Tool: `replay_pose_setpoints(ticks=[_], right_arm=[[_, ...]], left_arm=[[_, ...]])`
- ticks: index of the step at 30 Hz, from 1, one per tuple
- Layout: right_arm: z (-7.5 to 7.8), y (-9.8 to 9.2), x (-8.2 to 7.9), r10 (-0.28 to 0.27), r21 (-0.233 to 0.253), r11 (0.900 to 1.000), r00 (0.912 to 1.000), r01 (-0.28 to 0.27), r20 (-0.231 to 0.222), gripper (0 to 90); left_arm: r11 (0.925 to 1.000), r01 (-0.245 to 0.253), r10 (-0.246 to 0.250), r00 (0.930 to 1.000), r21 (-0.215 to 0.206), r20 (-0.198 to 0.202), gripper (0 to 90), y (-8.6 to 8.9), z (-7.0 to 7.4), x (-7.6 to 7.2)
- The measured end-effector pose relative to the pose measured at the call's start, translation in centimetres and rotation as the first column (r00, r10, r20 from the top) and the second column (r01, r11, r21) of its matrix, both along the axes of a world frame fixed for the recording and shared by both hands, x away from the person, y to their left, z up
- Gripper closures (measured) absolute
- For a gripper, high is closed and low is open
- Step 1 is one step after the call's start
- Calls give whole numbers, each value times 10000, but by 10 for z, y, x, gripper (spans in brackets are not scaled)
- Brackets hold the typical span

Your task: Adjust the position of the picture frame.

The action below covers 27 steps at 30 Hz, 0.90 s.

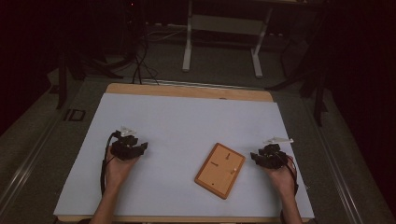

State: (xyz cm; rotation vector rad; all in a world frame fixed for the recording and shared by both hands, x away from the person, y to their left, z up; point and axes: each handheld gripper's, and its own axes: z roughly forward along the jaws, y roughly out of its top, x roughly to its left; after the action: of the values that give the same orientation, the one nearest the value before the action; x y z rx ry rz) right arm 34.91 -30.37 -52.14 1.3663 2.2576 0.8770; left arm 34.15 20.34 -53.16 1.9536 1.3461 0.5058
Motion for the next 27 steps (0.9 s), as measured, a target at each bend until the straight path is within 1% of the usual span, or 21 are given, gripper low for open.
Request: replay_pose_setpoints(ticks=[2, 3, 4, 6, 8, 11, 12, 14, 16, 17, 20, 23, 25, 27], right_arm=[[0, 1, -2, 106, -64, 9999, 9999, -106, -44, 558], [0, 2, -4, 294, -168, 9994, 9995, -296, -89, 561], [1, 4, -8, 588, -328, 9977, 9981, -593, -167, 572], [2, 5, -11, 794, -318, 9963, 9967, -799, -140, 572], [3, 5, -15, 954, -174, 9953, 9953, -957, -193, 571], [5, 8, -20, 1131, -183, 9934, 9934, -1135, -216, 571], [6, 9, -22, 1321, -159, 9911, 9911, -1324, -185, 573], [7, 14, -27, 1526, -183, 9881, 9882, -1527, -91, 584], [8, 17, -32, 1722, -210, 9849, 9850, -1720, 55, 607], [10, 19, -35, 1837, -241, 9828, 9827, -1831, 220, 640], [13, 25, -44, 2233, -242, 9747, 9734, -2223, 518, 718], [16, 28, -49, 2420, -211, 9703, 9681, -2412, 645, 773], [16, 29, -50, 2548, -177, 9670, 9648, -2542, 651, 780], [15, 30, -51, 2709, -94, 9626, 9607, -2708, 613, 754]], left_arm=[[10000, 43, -43, 10000, -18, -15, 530, 0, 1, -1], [10000, 43, -43, 10000, -18, -15, 530, 0, 1, -1], [9996, 204, -202, 9997, -173, 115, 545, -1, 3, -3], [9994, 277, -274, 9996, -221, 120, 546, -2, 4, -4], [9988, 409, -406, 9991, -273, 102, 545, -3, 5, -5], [9984, 544, -541, 9984, -165, 187, 540, -6, 6, -6], [9983, 569, -567, 9982, -132, 209, 536, -6, 6, -7], [9981, 608, -607, 9980, -53, 196, 531, -8, 6, -8], [9972, 746, -745, 9971, -79, 126, 526, -8, 6, -8], [9968, 793, -792, 9968, -72, 145, 526, -9, 6, -8], [9959, 905, -904, 9958, -48, 158, 526, -11, 6, -8], [9958, 911, -911, 9958, -20, 129, 517, -13, 6, -8], [9959, 903, -903, 9959, 12, 69, 509, -12, 5, -7], [9963, 859, -859, 9963, -15, 9, 508, -11, 5, -7]])
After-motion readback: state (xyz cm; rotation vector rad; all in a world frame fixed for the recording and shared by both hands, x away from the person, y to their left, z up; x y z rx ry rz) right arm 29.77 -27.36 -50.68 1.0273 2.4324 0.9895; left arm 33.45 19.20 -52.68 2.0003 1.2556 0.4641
